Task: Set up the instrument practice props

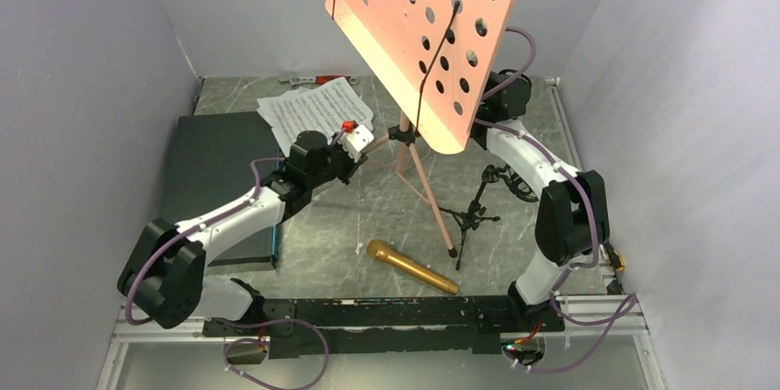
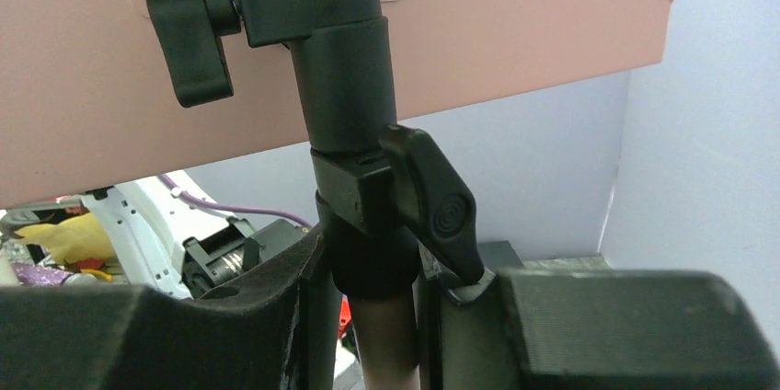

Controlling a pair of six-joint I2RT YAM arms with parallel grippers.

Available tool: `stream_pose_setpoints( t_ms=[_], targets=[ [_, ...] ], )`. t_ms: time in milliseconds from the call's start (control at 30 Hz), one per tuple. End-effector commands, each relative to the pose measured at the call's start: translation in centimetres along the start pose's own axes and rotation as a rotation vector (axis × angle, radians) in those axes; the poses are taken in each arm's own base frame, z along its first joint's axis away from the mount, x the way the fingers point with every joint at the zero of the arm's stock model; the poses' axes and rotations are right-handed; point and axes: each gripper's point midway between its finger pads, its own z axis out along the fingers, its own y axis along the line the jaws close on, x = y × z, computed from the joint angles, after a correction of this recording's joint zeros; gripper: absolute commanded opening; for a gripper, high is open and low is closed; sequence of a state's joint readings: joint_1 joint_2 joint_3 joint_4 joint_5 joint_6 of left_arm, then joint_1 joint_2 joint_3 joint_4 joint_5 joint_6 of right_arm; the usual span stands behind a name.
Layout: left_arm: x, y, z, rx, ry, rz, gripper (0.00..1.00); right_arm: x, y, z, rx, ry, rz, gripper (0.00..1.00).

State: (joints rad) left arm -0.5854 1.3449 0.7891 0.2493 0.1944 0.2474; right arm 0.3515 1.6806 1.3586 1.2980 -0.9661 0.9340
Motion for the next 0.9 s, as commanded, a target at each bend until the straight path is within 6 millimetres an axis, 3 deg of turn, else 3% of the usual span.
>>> stream_pose_setpoints(
  t_ms=[0, 533, 733, 867],
  targets=[
    [-4.5, 6.7, -2.2, -0.277, -0.139, -0.118, 0.03, -5.8, 2.9, 1.0, -0.071, -0.125, -0.193, 0.0],
    [0.2, 5.9, 0.8, -0.257, -0.103, -0.243, 0.03, -3.0, -0.4, 0.8, -0.008, -0.069, -0.138, 0.0],
    [1.6, 6.6, 0.9, -0.326, -0.093, -0.3, 0.03, -1.8, -1.8, 0.6, 0.029, -0.043, -0.117, 0.0],
    [2.2, 7.3, 0.8, -0.37, -0.077, -0.313, 0.03, -1.4, -2.6, 0.6, 0.048, -0.03, -0.106, 0.05]
  ],
)
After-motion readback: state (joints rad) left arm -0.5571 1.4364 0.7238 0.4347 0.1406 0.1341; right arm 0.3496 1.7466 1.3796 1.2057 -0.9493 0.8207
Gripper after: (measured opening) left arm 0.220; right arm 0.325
